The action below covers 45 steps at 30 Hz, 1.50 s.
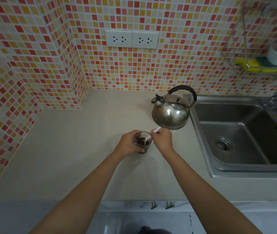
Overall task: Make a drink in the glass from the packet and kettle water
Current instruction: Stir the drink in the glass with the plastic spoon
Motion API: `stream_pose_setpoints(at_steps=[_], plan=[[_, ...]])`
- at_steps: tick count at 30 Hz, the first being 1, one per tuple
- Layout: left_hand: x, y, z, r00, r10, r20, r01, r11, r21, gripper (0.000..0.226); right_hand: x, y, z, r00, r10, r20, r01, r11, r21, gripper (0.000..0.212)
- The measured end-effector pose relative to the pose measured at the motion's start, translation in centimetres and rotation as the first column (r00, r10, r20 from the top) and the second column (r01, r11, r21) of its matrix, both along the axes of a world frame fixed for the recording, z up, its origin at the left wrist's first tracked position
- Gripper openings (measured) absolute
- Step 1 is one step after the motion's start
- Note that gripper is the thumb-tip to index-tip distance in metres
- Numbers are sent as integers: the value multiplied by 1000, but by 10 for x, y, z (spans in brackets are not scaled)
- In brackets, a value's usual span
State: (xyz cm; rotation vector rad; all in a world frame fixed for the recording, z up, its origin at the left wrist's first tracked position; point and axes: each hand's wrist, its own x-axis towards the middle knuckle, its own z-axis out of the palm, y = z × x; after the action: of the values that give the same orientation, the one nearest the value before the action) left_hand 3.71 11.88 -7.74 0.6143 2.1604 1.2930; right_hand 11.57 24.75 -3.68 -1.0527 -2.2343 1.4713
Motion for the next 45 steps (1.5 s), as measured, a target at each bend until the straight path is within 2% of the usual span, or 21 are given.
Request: stream_pose_setpoints(at_steps=[3, 5, 7, 10, 12, 14, 17, 20, 23, 26, 29, 33, 35, 38, 40, 45], plan=[[-1, 0, 0, 1000, -1, -16, 1, 1000, -17, 80, -1, 6, 10, 997, -14, -78, 12, 1000, -27, 13], [0, -1, -1, 1000, 0, -11, 0, 1000, -7, 79, 0, 9, 16, 993, 24, -119, -20, 999, 28, 18], [0, -2, 0, 1000, 5, 0, -5, 1000, 3, 78, 1, 6, 19, 986, 132, -102, -115, 981, 158, 25], [-1, -2, 0, 1000, -6, -11, 6, 1000, 8, 74, 0, -2, 16, 919, 385, 90, -388, 835, 391, 19], [-1, -2, 1, 1000, -10, -13, 10, 1000, 0, 76, -1, -5, 9, 871, 423, 251, -492, 733, 471, 23], [-1, -2, 1, 1000, -11, -15, 11, 1000, -2, 79, -1, -7, 3, 899, 349, 267, -436, 777, 454, 27], [0, -2, 0, 1000, -9, 1, 9, 1000, 7, 79, -3, -11, -3, 951, 264, 163, -304, 896, 324, 29], [-1, -2, 0, 1000, -3, 1, 3, 1000, 17, 76, -2, -10, -3, 969, 236, 77, -248, 930, 270, 32], [0, -1, -1, 1000, 1, 8, -1, 1000, -1, 81, 0, 0, -8, 986, 138, 94, -158, 950, 268, 40], [-1, -1, -2, 1000, 2, 12, -2, 1000, 4, 80, 0, -3, -10, 992, 99, 78, -112, 974, 195, 40], [-1, -1, -2, 1000, 1, 5, -1, 1000, -3, 79, 0, -7, -6, 991, 131, 6, -130, 978, 162, 26], [-1, 0, -1, 1000, -2, 2, 2, 1000, -15, 81, -1, -1, -9, 989, 99, 106, -123, 961, 249, 48], [-1, -1, -1, 1000, -3, -1, 3, 1000, -2, 80, -2, -5, -10, 989, 96, 116, -121, 964, 235, 42], [-1, -3, 0, 1000, -17, -11, 17, 1000, 10, 74, -6, -13, -5, 987, 155, 42, -161, 965, 206, 30], [0, -2, 1, 1000, -24, -16, 24, 1000, 2, 73, -6, -11, -3, 983, 179, 34, -182, 958, 221, 30], [0, -1, 2, 1000, -18, -26, 17, 1000, -10, 75, -4, -7, -5, 981, 142, 134, -175, 945, 277, 37]])
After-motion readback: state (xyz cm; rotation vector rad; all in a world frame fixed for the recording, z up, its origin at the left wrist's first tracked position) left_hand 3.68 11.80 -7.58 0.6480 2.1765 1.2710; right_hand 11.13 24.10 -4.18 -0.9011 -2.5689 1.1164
